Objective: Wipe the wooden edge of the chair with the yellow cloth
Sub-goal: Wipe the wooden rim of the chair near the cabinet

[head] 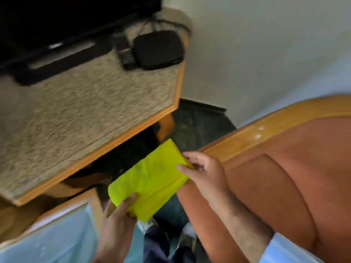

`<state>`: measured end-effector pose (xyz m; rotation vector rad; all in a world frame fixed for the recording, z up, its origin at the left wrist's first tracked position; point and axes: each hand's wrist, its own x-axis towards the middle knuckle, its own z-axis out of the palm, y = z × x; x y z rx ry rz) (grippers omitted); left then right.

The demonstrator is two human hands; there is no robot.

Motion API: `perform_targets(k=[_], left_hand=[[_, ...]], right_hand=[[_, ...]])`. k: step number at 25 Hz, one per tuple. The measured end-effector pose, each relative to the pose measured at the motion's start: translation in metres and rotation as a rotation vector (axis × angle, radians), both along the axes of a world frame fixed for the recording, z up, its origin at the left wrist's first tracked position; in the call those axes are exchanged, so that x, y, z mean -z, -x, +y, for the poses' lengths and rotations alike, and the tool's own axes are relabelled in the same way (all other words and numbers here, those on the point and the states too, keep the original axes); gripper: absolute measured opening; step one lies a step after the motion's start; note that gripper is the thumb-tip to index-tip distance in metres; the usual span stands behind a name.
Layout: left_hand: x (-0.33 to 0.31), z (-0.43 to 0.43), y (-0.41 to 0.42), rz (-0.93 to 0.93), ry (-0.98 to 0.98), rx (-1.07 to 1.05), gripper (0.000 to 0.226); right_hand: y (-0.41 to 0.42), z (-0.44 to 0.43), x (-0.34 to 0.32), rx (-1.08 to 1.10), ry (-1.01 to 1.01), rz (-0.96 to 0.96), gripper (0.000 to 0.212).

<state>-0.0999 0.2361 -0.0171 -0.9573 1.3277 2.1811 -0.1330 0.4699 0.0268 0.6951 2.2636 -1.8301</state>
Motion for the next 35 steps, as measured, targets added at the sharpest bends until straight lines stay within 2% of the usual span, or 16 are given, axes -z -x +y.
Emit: perform_targets(k=[2, 4, 6, 8, 12, 16, 18, 19, 21, 23, 24, 25, 27, 29, 32, 35], left_hand=[[-0.024, 0.059, 0.032, 0.084, -0.029, 0.147, 0.038], [-0.041, 0.108, 0.059, 0.193, -0.041, 0.292, 0.035], [-0.048, 0.158, 0.076, 0.270, -0.071, 0.439, 0.037], [-0.047, 0.202, 0.085, 0.314, -0.006, 0.565, 0.035], [-0.024, 0.265, 0.093, 0.360, 0.457, 0.695, 0.007], [0.004, 0.271, 0.096, 0.358, 0.878, 0.884, 0.027], [0.009, 0.265, 0.092, 0.420, 0.996, 0.924, 0.042], [0.010, 0.263, 0.092, 0.559, 1.049, 0.913, 0.051], [0.013, 0.266, 0.100, 1.070, 1.106, 0.948, 0.073], [0.019, 0.290, 0.119, 1.592, 1.074, 1.168, 0.077], [0.022, 0.309, 0.126, 1.759, 1.095, 1.282, 0.076], [0.025, 0.328, 0.132, 1.848, 1.139, 1.374, 0.075], [0.029, 0.358, 0.140, 1.876, 1.203, 1.490, 0.075], [0.033, 0.372, 0.142, 1.900, 1.201, 1.469, 0.073], [0.038, 0.376, 0.141, 1.887, 1.117, 1.417, 0.070], [0.039, 0.352, 0.140, 1.842, 1.011, 1.476, 0.068]], right_hand=[[0.003, 0.063, -0.034, 0.131, -0.097, 0.116, 0.041], [0.006, 0.115, -0.052, 0.260, -0.238, 0.188, 0.027], [0.006, 0.168, -0.061, 0.342, -0.420, 0.222, 0.027], [0.006, 0.212, -0.064, 0.393, -0.555, 0.243, 0.027], [0.012, 0.258, -0.044, 0.374, -0.764, 0.196, 0.026], [0.018, 0.251, -0.010, 0.246, -0.850, 0.025, 0.025], [0.013, 0.251, -0.001, 0.245, -0.974, 0.060, 0.036], [0.010, 0.255, 0.002, 0.252, -1.065, 0.094, 0.046], [0.013, 0.271, -0.001, 0.258, -1.229, 0.135, 0.062], [0.031, 0.302, -0.006, 0.286, -1.307, 0.125, 0.065], [0.043, 0.319, -0.009, 0.287, -1.337, 0.094, 0.064], [0.054, 0.335, -0.012, 0.267, -1.369, 0.050, 0.064], [0.067, 0.361, -0.010, 0.184, -1.411, -0.039, 0.065], [0.070, 0.378, -0.002, 0.118, -1.386, -0.094, 0.064], [0.067, 0.381, 0.009, 0.122, -1.385, -0.089, 0.062], [0.070, 0.379, 0.009, 0.131, -1.400, -0.046, 0.068]])
